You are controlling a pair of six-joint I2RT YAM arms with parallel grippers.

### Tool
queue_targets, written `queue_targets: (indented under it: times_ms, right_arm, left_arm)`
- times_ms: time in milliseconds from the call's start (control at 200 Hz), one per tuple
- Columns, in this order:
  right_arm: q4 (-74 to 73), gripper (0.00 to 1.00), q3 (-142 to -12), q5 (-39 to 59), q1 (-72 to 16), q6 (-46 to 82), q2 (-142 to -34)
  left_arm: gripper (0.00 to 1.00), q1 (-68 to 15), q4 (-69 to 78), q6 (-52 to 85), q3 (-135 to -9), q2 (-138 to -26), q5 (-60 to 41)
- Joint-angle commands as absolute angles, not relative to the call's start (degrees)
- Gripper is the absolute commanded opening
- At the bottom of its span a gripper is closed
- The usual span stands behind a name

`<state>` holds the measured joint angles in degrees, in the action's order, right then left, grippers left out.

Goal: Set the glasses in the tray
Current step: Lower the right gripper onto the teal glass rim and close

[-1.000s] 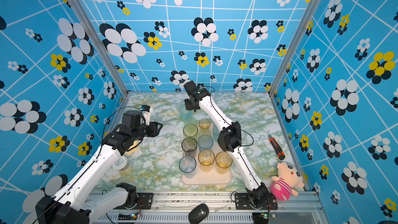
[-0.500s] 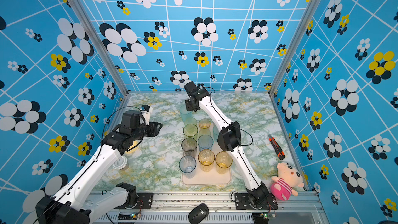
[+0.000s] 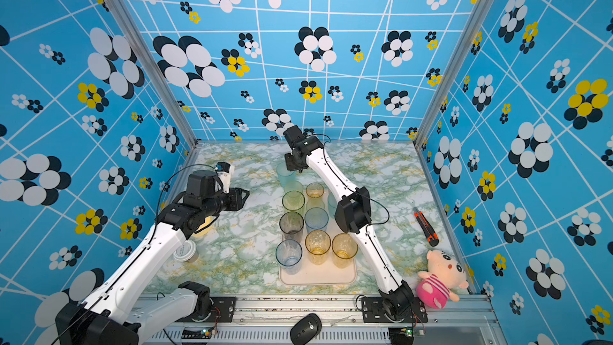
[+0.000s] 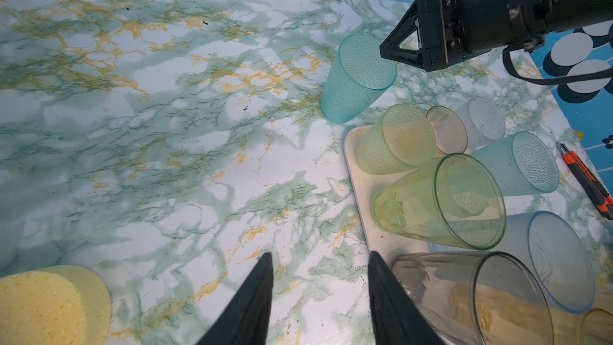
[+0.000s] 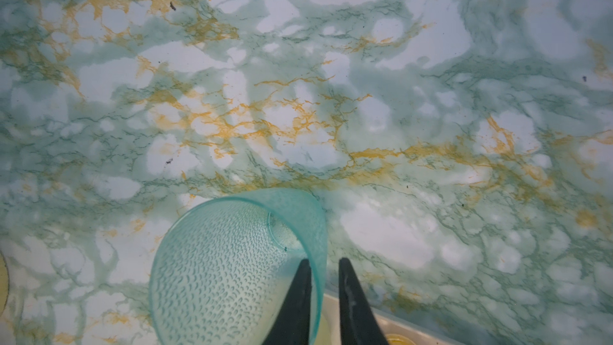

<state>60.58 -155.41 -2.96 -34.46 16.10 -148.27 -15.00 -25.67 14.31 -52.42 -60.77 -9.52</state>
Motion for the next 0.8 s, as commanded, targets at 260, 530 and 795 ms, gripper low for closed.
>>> queue_targets:
  times_ms: [260, 530, 795]
  right_arm:
    - [60.2, 0.13, -157.1, -1.7, -34.3, 16.6, -150.6]
    - [60.3, 0.07, -157.1, -2.0, -34.4, 15.8, -150.4]
    - [60.0, 0.03, -157.1, -3.8, -35.4, 13.5, -149.6]
  left_arm:
    - [0.48, -14.4, -25.1, 13.6, -51.3, -60.7, -10.4]
    - [0.48, -14.3, -25.0, 13.6, -51.1, -60.9, -10.5]
    - [0.48, -14.2, -24.8, 13.7, -51.0, -61.0, -10.6]
